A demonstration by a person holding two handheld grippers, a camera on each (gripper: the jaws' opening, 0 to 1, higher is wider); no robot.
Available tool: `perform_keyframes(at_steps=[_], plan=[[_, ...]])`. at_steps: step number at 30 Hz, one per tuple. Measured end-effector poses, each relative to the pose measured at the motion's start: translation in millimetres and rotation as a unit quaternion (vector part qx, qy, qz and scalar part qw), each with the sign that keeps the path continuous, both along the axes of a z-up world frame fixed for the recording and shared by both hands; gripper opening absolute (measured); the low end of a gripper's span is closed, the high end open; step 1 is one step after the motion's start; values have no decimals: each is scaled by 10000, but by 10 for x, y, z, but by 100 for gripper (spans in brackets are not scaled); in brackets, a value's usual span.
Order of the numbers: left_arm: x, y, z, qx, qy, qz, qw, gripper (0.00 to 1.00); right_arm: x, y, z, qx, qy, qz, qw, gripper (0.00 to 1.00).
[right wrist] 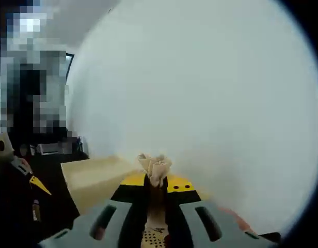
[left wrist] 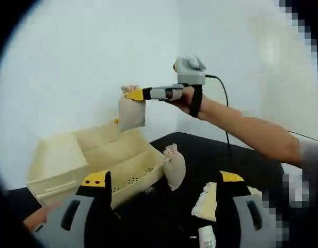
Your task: Open the drawer, pick up the cosmetic bottles from the table one by one, place them into the drawer, release the gripper, close the drawer, and move the gripper away
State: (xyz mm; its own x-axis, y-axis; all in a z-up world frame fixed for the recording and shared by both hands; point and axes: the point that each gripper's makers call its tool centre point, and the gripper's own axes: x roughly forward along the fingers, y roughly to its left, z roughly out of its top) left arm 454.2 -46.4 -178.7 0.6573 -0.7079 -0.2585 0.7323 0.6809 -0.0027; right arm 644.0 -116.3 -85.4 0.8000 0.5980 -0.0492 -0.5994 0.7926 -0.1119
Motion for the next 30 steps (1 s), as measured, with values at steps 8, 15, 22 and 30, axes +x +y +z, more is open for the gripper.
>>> perform_keyframes(at_steps=[8,15,22,30], plan=[[-43,88,66,51,-201,-30,9998,75,392,1,-135,-17,-46,17,10000,9],[-62,50,-25,108,-212,-99,9997,74,501,13,-273,364,44,-5,9993,9],[34,89,-126,258,-129,-92,9995,73,606,101,-361,390,82,-21,9992,9],[106,128,-79,239,-187,-123,9995,73,591,55,-503,402,54,-125,9991,9]])
